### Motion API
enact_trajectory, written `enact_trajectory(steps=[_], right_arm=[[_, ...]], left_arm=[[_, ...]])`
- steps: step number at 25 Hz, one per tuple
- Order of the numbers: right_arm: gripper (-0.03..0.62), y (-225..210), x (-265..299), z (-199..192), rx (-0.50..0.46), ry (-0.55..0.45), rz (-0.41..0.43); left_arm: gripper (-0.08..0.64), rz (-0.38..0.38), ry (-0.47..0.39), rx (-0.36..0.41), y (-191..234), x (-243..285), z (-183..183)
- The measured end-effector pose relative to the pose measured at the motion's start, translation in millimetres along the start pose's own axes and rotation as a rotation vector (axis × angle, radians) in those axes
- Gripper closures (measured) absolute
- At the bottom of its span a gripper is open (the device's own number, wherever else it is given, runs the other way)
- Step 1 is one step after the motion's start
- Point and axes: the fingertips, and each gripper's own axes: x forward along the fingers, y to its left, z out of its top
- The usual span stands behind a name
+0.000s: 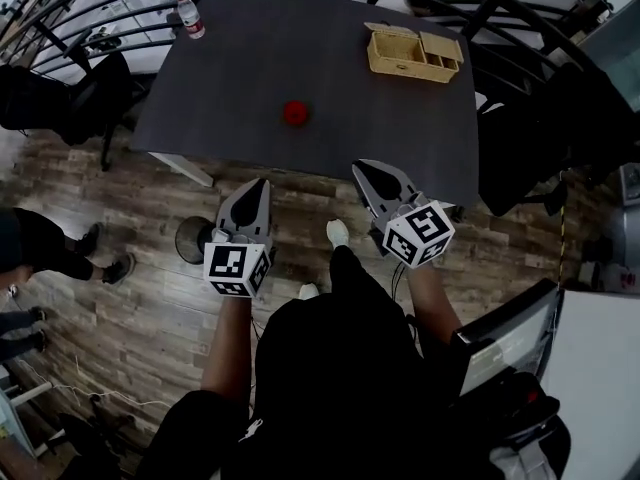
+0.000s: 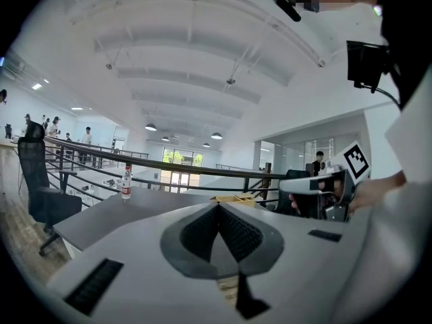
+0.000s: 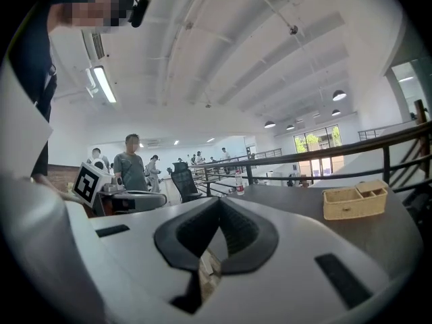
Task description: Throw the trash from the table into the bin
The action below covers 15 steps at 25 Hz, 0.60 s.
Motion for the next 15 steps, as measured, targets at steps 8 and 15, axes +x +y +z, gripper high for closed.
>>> enact_trajectory(steps=[8,15], right_arm=[[0.585,-45,80,-2,-0.013,0.077,0.118],[0.584,-91,147,-36,-0.098,0.194,0.216]], left_arm=[[0.551,0.124,0.018,-0.003,29,48,11],[0.551,0.236,0.054,-0.028,50,104,1]])
